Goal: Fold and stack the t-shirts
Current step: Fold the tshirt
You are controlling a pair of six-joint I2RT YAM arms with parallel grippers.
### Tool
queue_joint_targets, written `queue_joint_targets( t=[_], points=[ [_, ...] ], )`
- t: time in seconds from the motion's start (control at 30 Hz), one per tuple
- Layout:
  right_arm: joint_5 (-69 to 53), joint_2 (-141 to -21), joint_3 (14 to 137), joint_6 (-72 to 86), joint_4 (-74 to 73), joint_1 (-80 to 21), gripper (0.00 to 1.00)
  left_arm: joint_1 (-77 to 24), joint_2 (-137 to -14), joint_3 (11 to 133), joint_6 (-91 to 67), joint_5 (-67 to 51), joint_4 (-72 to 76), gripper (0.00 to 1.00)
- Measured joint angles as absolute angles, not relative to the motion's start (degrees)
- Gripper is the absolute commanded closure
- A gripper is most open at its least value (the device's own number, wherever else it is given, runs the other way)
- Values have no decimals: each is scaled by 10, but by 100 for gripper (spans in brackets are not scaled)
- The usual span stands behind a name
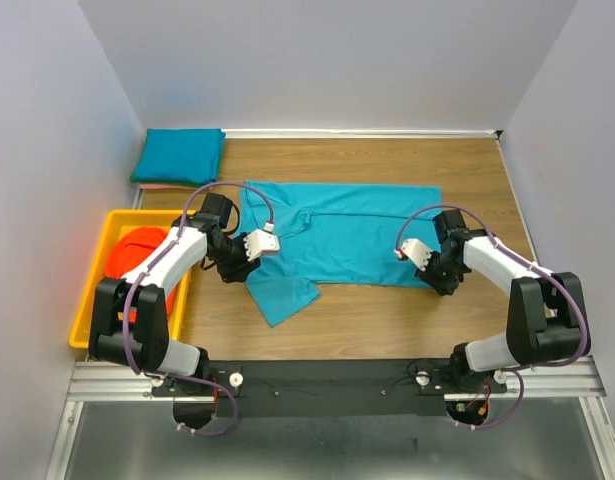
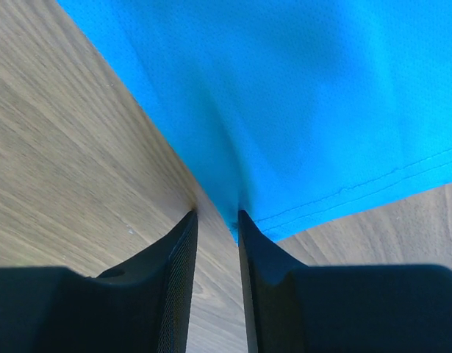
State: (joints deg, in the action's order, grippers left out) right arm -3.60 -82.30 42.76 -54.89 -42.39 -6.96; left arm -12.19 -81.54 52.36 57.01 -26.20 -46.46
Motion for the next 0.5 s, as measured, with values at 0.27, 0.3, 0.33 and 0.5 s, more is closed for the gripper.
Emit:
queue_joint_targets(
  t=[0.27, 0.3, 0.33, 0.5],
  points=[
    [-30, -821, 429, -554, -416, -70, 67, -122, -815, 519, 573, -261, -464, 50],
    [-30, -821, 430, -555, -417, -70, 67, -122, -815, 519, 573, -261, -464, 50],
    [-31, -821, 432, -556, -417, -70, 66, -122, -815, 520, 573, -261, -464, 50],
    [-32, -817, 456, -557, -424, -70, 65, -122, -815, 520, 573, -261, -464, 50]
  ],
)
